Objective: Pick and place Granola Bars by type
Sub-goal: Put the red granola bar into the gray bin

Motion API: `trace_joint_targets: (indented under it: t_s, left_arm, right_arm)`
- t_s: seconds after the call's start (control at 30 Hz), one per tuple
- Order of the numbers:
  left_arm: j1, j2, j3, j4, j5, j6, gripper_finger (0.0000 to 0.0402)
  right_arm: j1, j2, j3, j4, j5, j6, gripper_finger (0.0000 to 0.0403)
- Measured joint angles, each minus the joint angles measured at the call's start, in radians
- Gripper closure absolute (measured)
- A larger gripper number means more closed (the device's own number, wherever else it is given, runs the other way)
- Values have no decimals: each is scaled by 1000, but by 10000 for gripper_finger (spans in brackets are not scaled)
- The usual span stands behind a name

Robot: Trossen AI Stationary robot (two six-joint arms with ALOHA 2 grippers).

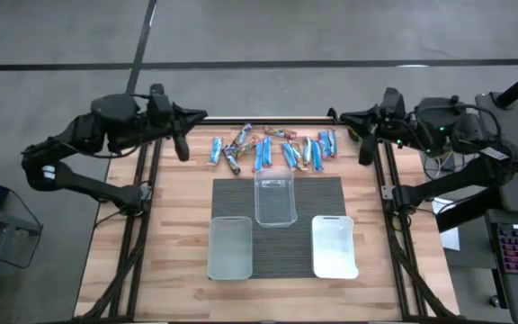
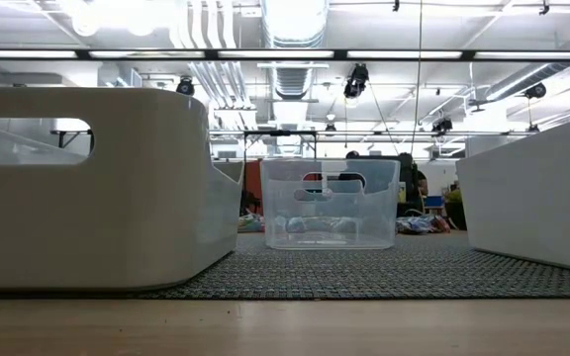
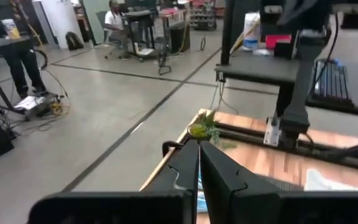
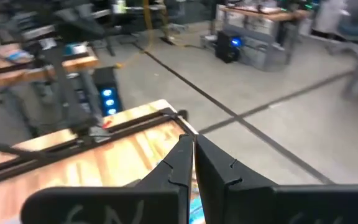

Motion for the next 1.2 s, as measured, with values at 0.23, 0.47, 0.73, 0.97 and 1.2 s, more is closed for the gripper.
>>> trace_joint_targets:
  t_s: [0.23, 0.47, 0.73, 0.97, 1.2]
  left_arm:
    - [7, -6, 0, -17, -19, 3, 401]
    - [11, -3, 0, -20, -19, 3, 401]
    - [11, -4, 0, -21, -19, 3, 401]
    - [11, -3, 0, -22, -19, 4, 401]
    - [11, -3, 0, -23, -19, 3, 401]
  right_arm:
    - [-46, 17, 0, -82, 97, 108, 394]
    - [-119, 49, 0, -118, 98, 78, 394]
    - [-124, 93, 0, -107, 98, -164, 394]
    - [-181, 130, 0, -94, 199, -13, 394]
    - [-322, 160, 60, -86, 134, 17, 394]
